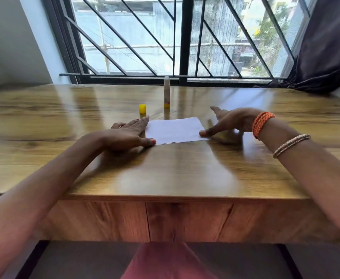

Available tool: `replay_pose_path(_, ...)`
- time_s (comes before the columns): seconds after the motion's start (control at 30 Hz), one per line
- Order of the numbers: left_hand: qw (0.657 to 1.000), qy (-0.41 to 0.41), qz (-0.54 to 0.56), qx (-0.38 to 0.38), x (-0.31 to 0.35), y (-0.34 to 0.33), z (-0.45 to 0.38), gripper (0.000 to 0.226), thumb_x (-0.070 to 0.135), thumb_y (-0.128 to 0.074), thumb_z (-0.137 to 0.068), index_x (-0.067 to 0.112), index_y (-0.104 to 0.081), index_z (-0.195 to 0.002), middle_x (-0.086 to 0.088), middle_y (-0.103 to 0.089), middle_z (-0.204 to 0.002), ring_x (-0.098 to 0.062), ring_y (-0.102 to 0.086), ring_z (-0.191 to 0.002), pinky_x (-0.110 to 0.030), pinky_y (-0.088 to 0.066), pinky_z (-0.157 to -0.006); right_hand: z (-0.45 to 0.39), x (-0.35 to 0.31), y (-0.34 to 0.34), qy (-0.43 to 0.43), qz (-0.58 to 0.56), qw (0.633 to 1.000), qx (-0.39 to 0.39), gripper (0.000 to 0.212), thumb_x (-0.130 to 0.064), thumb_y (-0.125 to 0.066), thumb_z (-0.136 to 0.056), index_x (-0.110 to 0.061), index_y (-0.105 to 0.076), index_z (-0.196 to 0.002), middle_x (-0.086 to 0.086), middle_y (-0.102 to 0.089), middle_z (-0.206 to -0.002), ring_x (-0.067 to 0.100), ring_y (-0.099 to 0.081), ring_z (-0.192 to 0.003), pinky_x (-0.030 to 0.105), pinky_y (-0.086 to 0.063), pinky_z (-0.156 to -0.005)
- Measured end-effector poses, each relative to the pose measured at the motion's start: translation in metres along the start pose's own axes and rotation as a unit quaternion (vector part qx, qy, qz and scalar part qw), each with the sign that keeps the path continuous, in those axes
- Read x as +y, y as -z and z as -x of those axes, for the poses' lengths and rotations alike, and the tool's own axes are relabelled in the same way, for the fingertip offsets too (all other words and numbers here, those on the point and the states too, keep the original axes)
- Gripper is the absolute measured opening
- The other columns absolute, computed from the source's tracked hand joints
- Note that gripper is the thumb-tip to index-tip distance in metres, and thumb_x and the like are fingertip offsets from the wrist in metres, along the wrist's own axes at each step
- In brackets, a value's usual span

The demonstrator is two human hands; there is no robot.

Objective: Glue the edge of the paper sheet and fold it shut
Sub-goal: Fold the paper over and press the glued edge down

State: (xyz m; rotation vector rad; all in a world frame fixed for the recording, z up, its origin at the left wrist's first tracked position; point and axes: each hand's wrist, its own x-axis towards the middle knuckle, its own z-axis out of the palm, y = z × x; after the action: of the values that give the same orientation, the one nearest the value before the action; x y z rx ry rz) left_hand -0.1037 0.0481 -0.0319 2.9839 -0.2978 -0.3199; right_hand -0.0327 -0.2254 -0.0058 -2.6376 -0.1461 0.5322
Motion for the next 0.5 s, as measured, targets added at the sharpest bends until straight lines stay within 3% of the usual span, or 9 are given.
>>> replay_pose_path(0.1, 1.000, -0.008, 0.006, -0.004, -0.002, 0.000, -0.001, 0.088, 0.063, -0.035, -0.087, 0.026, 0.022, -0.143, 0.007, 0.015, -0.157, -0.007, 0.009, -0.144, -0.035, 0.001, -0.116, -0.014, -0.007, 0.003, -0.024, -0.056, 0.997, 0.040, 0.115, -0.044, -0.075, -0.074, -0.025, 0.009, -0.151, 0.014, -0.014, -0.159, 0.029, -0.029, -0.136, 0.048, -0.031, -0.104)
replay_pose_path(0.3, 1.000, -0.010, 0.025, 0.012, -0.004, -0.001, -0.001, 0.091, 0.062, -0.039, -0.086, 0.033, 0.031, -0.137, 0.004, 0.015, -0.157, -0.008, 0.006, -0.145, -0.033, -0.002, -0.114, -0.040, -0.023, 0.004, -0.055, -0.111, 0.988, 0.090, 0.124, -0.046, -0.080, -0.067, -0.011, 0.004, -0.150, 0.018, -0.013, -0.158, 0.036, -0.019, -0.144, 0.049, -0.024, -0.115)
replay_pose_path(0.4, 0.999, -0.009, 0.031, 0.013, -0.004, -0.001, -0.001, 0.099, 0.069, -0.034, -0.072, 0.035, 0.033, -0.136, 0.004, 0.011, -0.158, -0.008, 0.004, -0.145, -0.033, -0.003, -0.114, -0.043, -0.028, 0.004, -0.074, -0.116, 0.985, 0.102, 0.120, -0.046, -0.080, -0.068, -0.010, 0.002, -0.149, 0.019, -0.015, -0.157, 0.036, -0.021, -0.143, 0.048, -0.025, -0.115)
replay_pose_path(0.5, 0.999, 0.000, 0.043, 0.029, -0.004, -0.003, 0.001, 0.100, 0.071, -0.037, -0.076, 0.035, 0.034, -0.135, 0.004, 0.015, -0.157, -0.009, 0.010, -0.145, -0.034, 0.000, -0.114, -0.041, -0.031, 0.000, -0.080, -0.068, 0.985, 0.139, 0.122, -0.055, -0.075, -0.068, -0.012, 0.006, -0.149, 0.022, -0.007, -0.157, 0.044, -0.009, -0.144, 0.056, -0.017, -0.115)
